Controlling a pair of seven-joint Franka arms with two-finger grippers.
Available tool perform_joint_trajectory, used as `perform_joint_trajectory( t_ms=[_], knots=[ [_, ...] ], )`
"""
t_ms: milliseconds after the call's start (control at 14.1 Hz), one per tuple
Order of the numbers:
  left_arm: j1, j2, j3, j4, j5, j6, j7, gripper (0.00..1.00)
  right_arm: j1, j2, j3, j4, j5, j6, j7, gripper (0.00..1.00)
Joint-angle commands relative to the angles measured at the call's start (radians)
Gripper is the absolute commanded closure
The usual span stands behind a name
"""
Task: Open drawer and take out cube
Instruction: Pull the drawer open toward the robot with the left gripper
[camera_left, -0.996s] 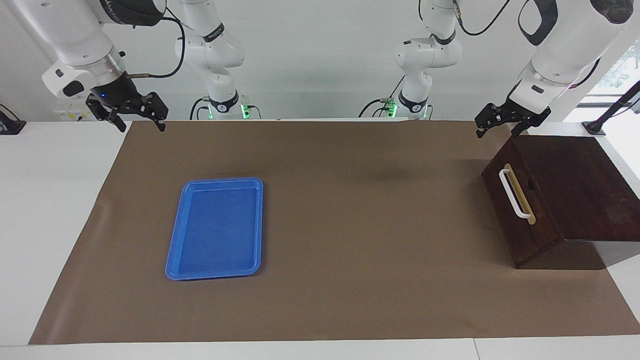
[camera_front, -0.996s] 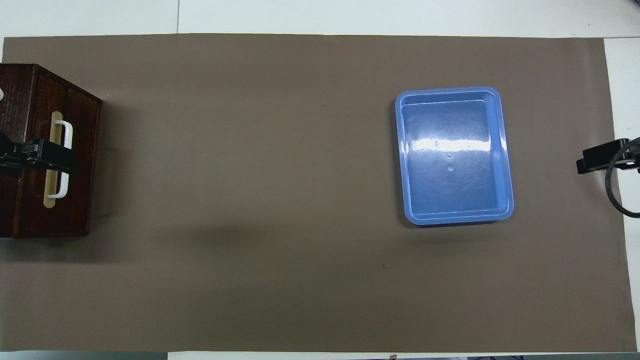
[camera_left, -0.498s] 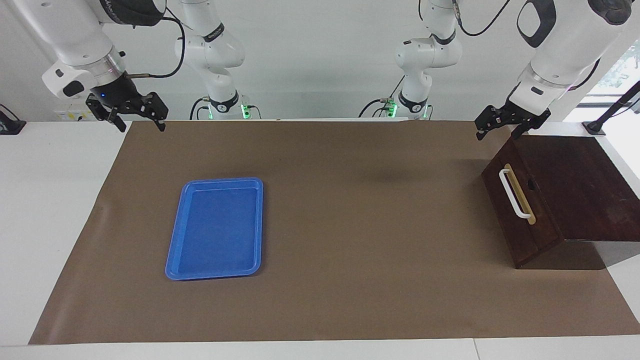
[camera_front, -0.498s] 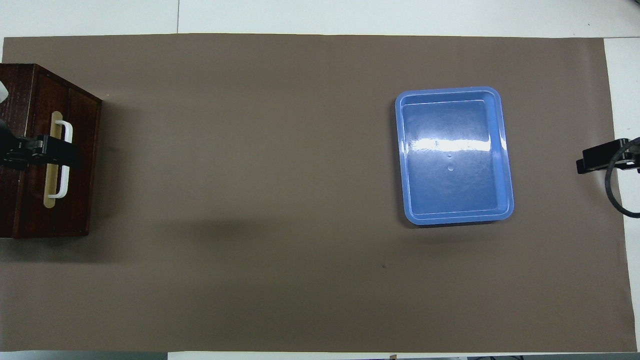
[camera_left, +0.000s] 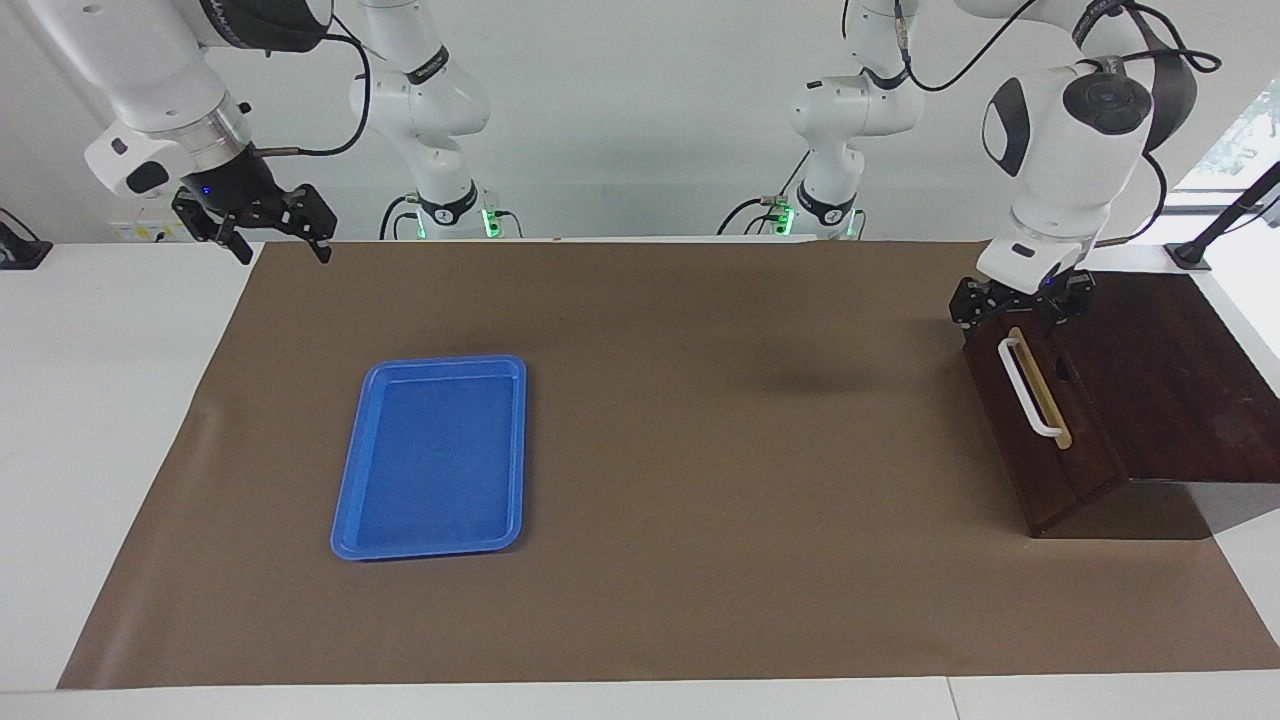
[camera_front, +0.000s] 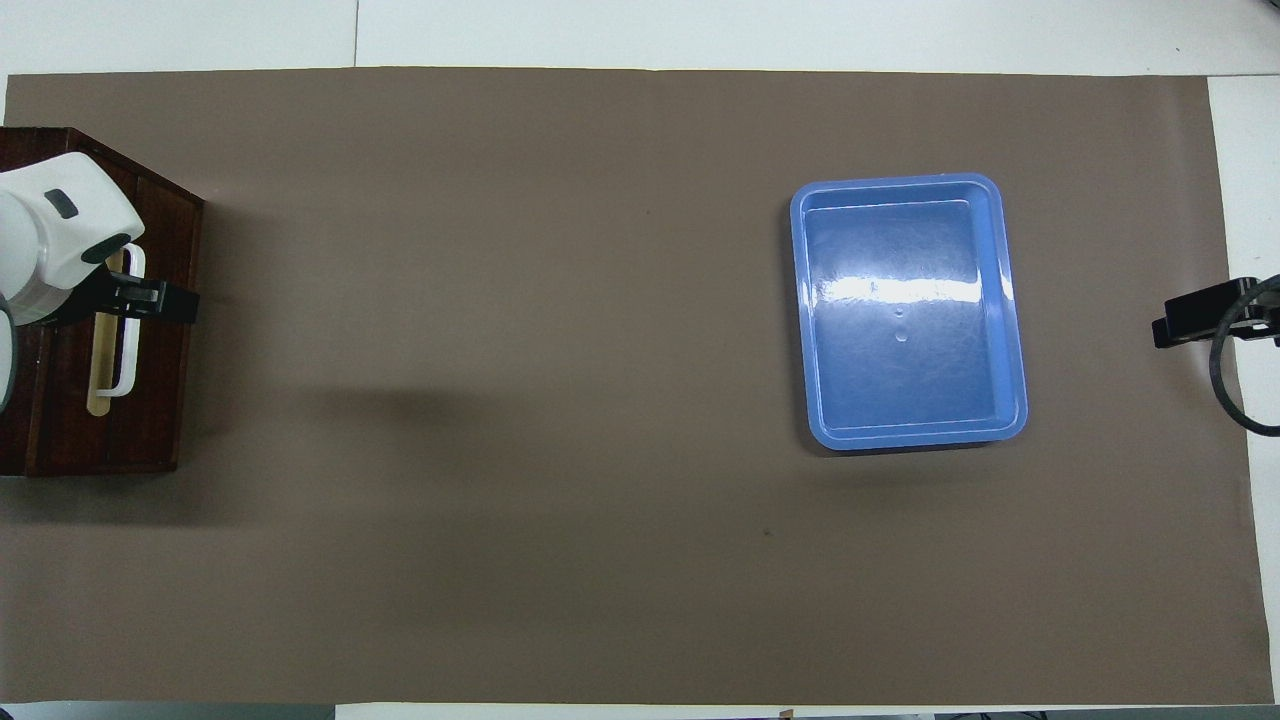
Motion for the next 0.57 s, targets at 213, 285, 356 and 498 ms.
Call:
perform_joint_trajectory(
  t_ms=[213,285,356,498],
  knots=[
    [0.022,0.064,0.008,-0.131,0.156,0.195,0.021,0.00,-0.003,-0.012,0.003,-0.013,-0.010,0.005,-0.022,0.00],
    [0.041,0.062,0.008,-0.154,0.156,0.227,0.022,0.00,-0.003,-0.012,0.003,-0.013,-0.010,0.005,-0.022,0.00],
    [0.046,0.062,0.008,-0.176,0.156,0.250,0.021,0.00,-0.003,-0.012,0.003,-0.014,-0.010,0.003,-0.022,0.00],
    [0.052,0.064,0.009,-0.217,0.158,0.306,0.019,0.00,-0.003,-0.014,0.003,-0.014,-0.010,0.000,-0.019,0.00]
  ],
)
